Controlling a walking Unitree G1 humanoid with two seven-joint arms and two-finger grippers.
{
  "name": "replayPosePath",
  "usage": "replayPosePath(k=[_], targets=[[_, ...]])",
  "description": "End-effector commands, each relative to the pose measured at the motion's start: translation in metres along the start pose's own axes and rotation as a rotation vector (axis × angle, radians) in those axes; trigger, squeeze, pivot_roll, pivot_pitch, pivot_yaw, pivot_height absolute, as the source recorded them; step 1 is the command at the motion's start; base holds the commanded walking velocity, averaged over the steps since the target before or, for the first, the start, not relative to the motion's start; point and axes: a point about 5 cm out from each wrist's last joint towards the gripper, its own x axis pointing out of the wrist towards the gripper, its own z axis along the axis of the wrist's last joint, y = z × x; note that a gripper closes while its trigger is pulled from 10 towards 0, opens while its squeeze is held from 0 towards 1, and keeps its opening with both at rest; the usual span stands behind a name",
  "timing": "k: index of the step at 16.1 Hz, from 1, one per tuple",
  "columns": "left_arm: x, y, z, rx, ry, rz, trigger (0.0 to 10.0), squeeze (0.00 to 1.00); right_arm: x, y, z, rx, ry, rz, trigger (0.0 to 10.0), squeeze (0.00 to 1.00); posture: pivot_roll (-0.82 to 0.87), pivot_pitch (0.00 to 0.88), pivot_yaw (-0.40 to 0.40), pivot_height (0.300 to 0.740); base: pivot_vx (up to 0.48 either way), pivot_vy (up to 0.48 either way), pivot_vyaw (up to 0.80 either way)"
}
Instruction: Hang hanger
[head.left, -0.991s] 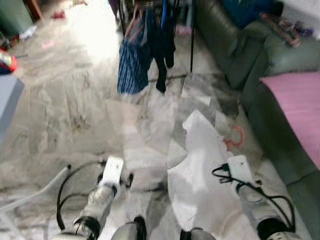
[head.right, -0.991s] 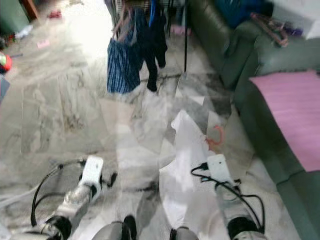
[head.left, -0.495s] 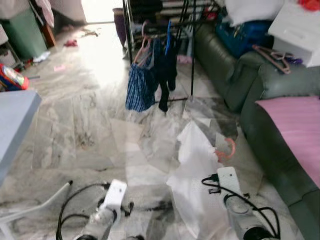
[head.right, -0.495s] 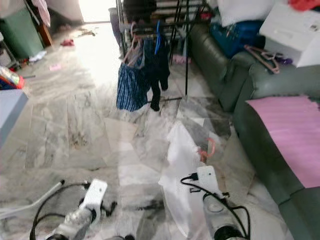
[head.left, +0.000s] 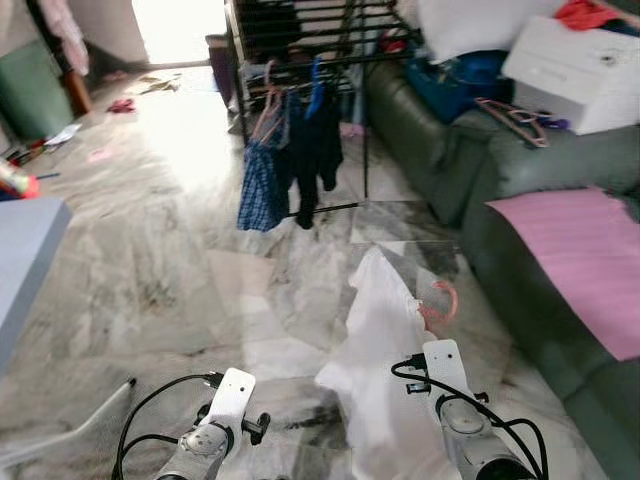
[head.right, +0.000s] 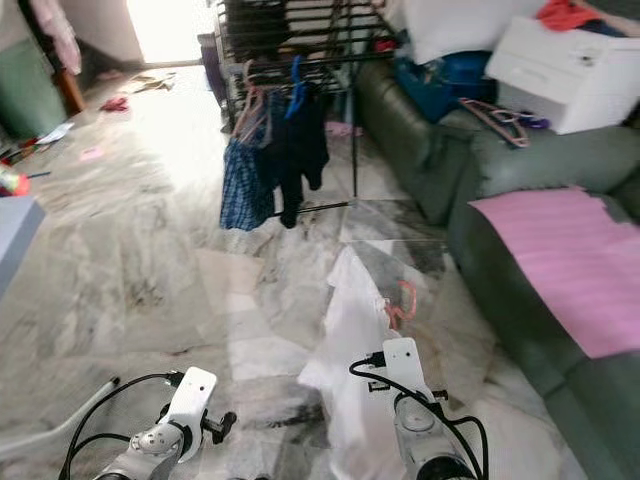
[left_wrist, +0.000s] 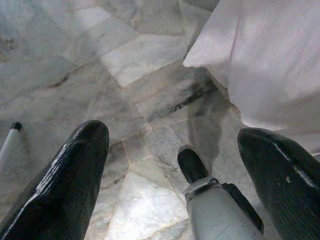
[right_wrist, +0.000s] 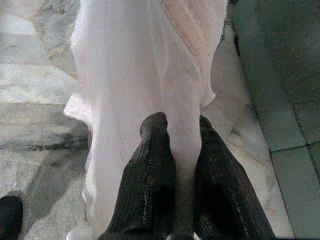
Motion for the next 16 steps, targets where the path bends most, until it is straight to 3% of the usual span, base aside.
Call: replayPosePath(k=[1, 11, 16], targets=[[-0.0010, 0.0013, -0.0044, 0.006, 0.019, -0.001, 10.0, 0.00, 0.0012, -0.0011, 0.0058, 0.009, -0.028, -0.012, 10.0, 0.00, -0.03, 0.048, 0.053, 0.740, 0.240, 0.000, 0.00], [-0.0017, -0.0009, -0.0093, 0.020, 0.040, -0.013, 10.0, 0.00, 0.0005, 0.0009, 0.0050, 0.056, -0.031, -0.009, 10.0, 0.00, -0.04, 0.080, 0.071, 0.740, 0.284, 0.000, 0.00], [-0.0015, -0.0046, -0.0104, 0.021, 0.043, -0.020, 10.0, 0.00, -0.0001, 0.0006, 0.0046, 0.042, -0.046, 0.002, 10.0, 0.00, -0.04, 0.102, 0.056, 0.740, 0.295, 0.000, 0.59]])
